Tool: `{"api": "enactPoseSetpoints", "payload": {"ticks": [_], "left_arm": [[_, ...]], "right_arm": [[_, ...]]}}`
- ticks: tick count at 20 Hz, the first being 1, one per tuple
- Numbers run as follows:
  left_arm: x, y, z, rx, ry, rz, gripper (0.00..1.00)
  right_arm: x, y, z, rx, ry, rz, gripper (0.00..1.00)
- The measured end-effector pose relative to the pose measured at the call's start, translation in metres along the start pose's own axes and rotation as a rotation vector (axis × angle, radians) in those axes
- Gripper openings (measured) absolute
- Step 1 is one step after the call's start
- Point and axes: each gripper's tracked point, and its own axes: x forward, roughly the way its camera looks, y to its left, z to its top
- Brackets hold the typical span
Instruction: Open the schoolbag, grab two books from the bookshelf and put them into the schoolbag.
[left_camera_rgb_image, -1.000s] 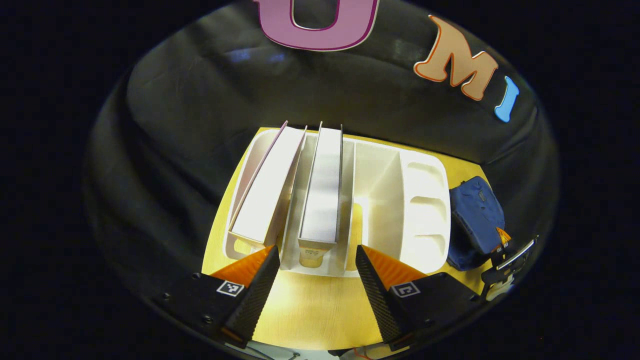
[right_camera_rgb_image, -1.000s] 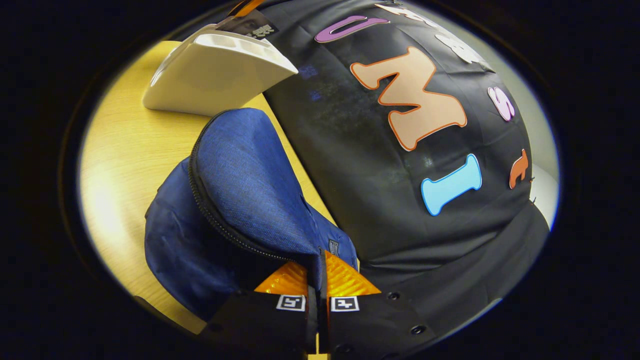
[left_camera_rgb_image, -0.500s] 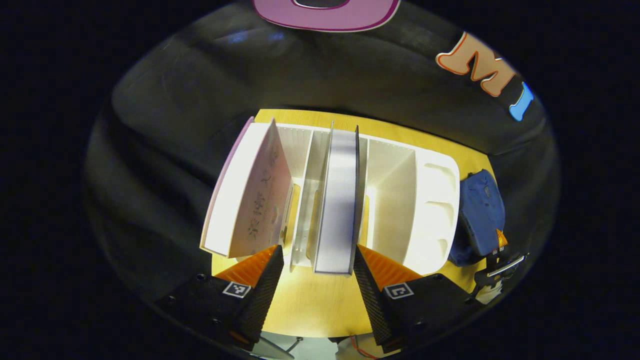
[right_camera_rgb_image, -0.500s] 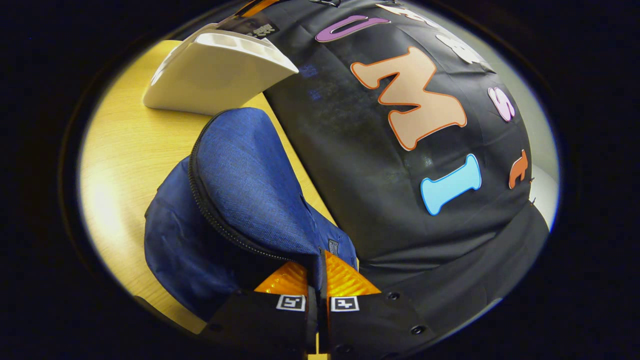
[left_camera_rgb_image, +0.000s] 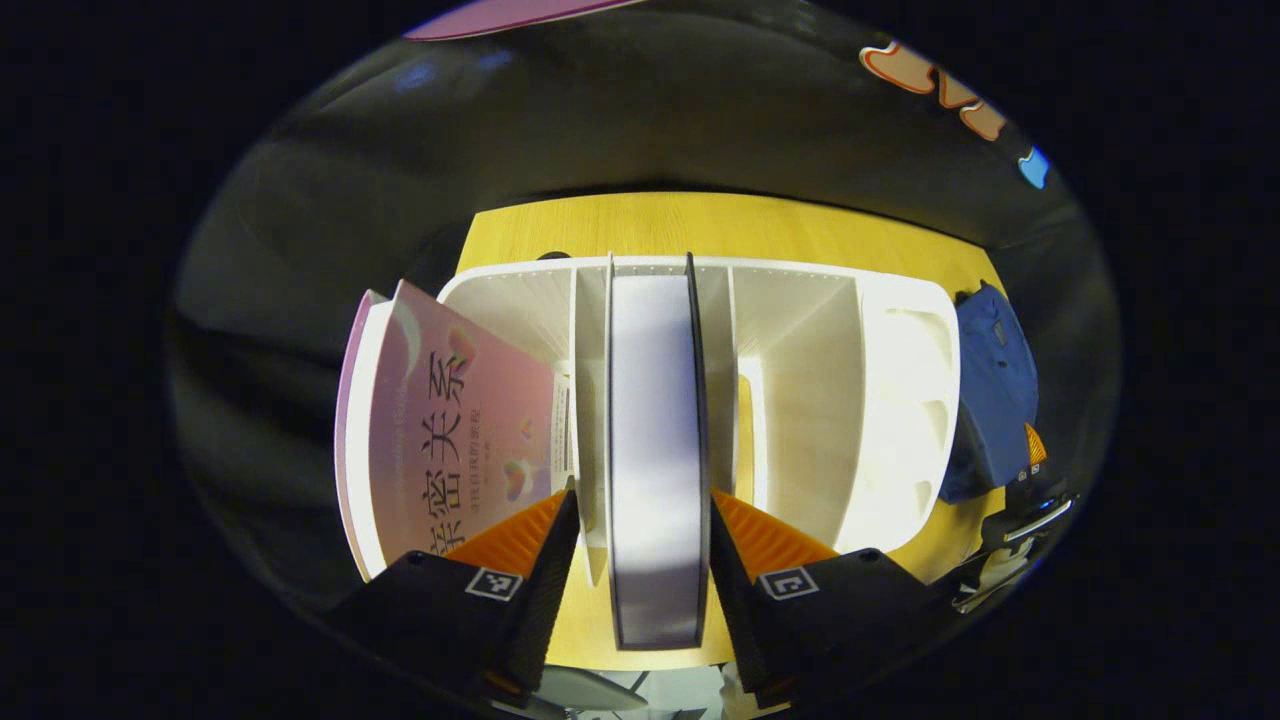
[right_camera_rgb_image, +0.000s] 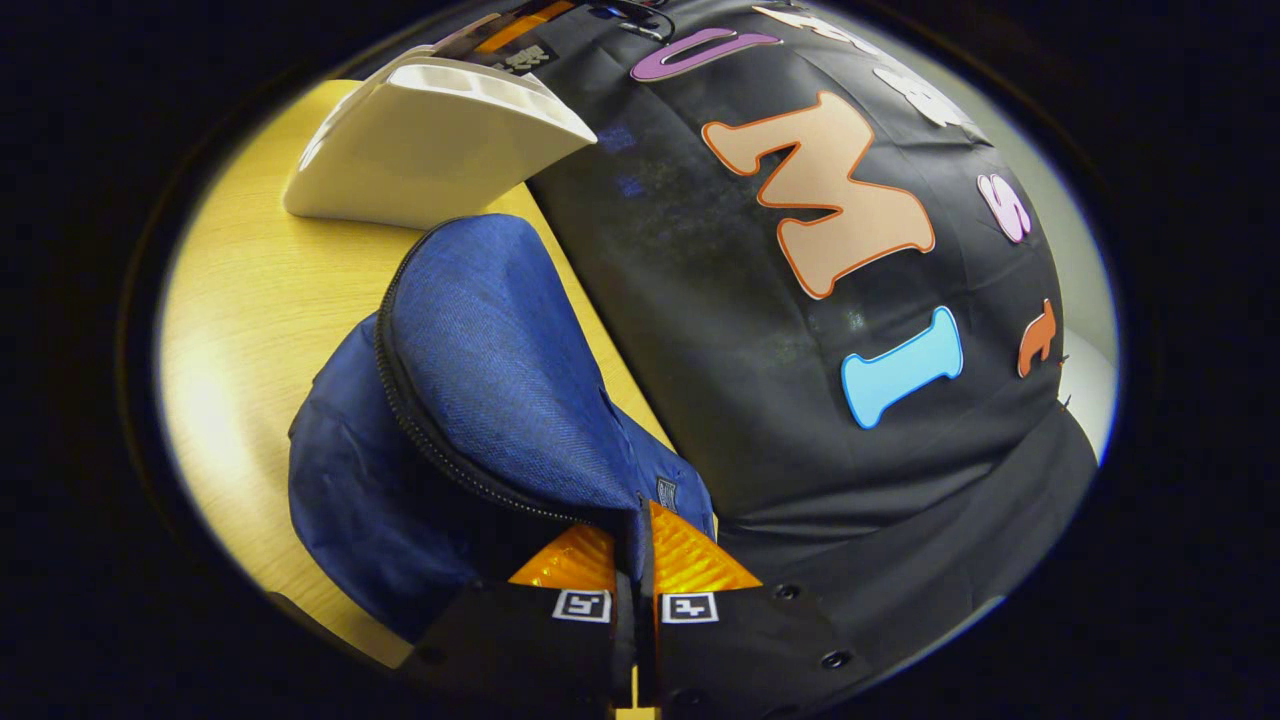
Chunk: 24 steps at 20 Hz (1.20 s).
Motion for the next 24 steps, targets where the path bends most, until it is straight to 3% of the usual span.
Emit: {"api": "enactPoseSetpoints", "payload": {"ticks": [3,4,5,6,9,15,19,24], "left_arm": [[0.011,0.001,0.004,0.025,0.047,0.016,0.65],[0.015,-0.001,0.004,0.020,0.064,0.021,0.60],[0.019,-0.008,0.004,0.014,0.086,0.003,0.45],[0.022,-0.014,0.002,0.012,0.105,-0.010,0.40],[0.018,-0.015,-0.012,-0.063,0.195,0.044,0.39],[0.007,-0.022,-0.024,-0.167,0.223,0.087,0.40],[-0.012,-0.027,-0.036,-0.229,0.229,0.048,0.39],[-0.062,-0.022,-0.054,-0.226,0.204,0.049,0.39]], "right_arm": [[0.000,0.001,0.001,-0.008,0.005,0.000,0.05],[0.000,0.001,0.001,-0.009,0.008,0.000,0.05],[-0.001,0.000,0.001,-0.008,0.010,-0.003,0.05],[-0.003,0.001,0.001,-0.002,0.013,-0.005,0.05],[-0.003,0.001,0.002,-0.005,0.014,-0.006,0.05],[0.000,0.001,0.002,-0.010,0.005,0.005,0.05],[-0.002,0.000,0.001,-0.004,0.004,0.003,0.05],[-0.002,-0.001,0.002,-0.004,-0.002,0.010,0.02]]}}
